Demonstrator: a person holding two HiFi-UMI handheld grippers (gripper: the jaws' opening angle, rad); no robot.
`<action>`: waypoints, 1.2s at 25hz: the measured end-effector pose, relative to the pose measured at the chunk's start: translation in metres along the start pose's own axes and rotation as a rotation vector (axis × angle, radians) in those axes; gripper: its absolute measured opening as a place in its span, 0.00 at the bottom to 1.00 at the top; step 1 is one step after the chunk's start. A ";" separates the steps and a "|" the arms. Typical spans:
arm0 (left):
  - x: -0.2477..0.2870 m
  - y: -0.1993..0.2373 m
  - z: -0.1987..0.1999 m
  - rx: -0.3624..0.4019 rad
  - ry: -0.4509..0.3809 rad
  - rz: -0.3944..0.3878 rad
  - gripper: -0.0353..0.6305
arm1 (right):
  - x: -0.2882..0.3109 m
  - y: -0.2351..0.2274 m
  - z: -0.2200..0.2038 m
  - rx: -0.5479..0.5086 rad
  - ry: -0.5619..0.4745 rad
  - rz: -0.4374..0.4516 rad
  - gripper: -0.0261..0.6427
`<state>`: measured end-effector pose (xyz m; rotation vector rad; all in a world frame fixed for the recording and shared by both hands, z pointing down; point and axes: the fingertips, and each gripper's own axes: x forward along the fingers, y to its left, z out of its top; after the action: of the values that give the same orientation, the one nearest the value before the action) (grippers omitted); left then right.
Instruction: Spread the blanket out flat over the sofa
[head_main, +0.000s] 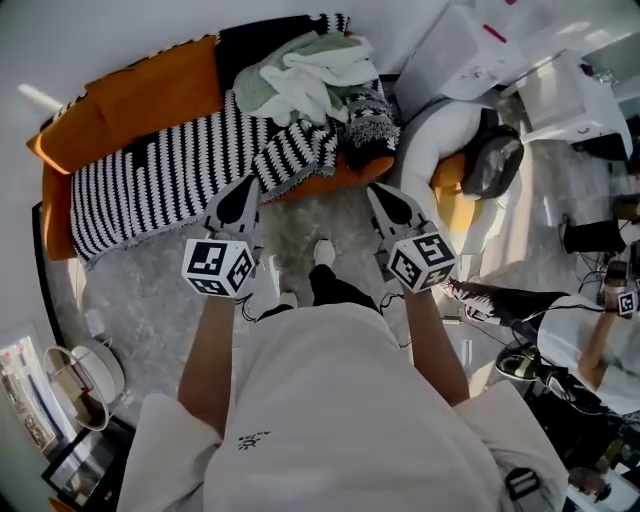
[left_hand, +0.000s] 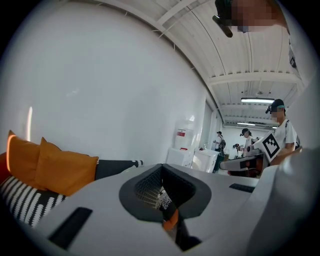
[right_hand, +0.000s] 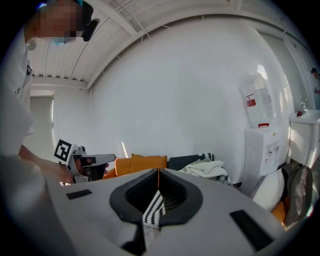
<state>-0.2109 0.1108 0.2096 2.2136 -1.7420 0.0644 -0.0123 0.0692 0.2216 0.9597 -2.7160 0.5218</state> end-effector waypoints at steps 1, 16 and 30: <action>0.008 0.000 0.000 0.003 0.006 0.007 0.08 | 0.005 -0.008 0.001 0.000 0.005 0.006 0.08; 0.111 -0.003 -0.044 0.036 0.188 0.061 0.08 | 0.077 -0.108 -0.042 -0.054 0.141 0.113 0.08; 0.167 -0.002 -0.121 -0.003 0.325 0.015 0.08 | 0.137 -0.147 -0.143 -0.083 0.329 0.118 0.08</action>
<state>-0.1466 -0.0123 0.3623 2.0505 -1.5770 0.4014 -0.0111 -0.0577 0.4331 0.6326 -2.4838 0.5309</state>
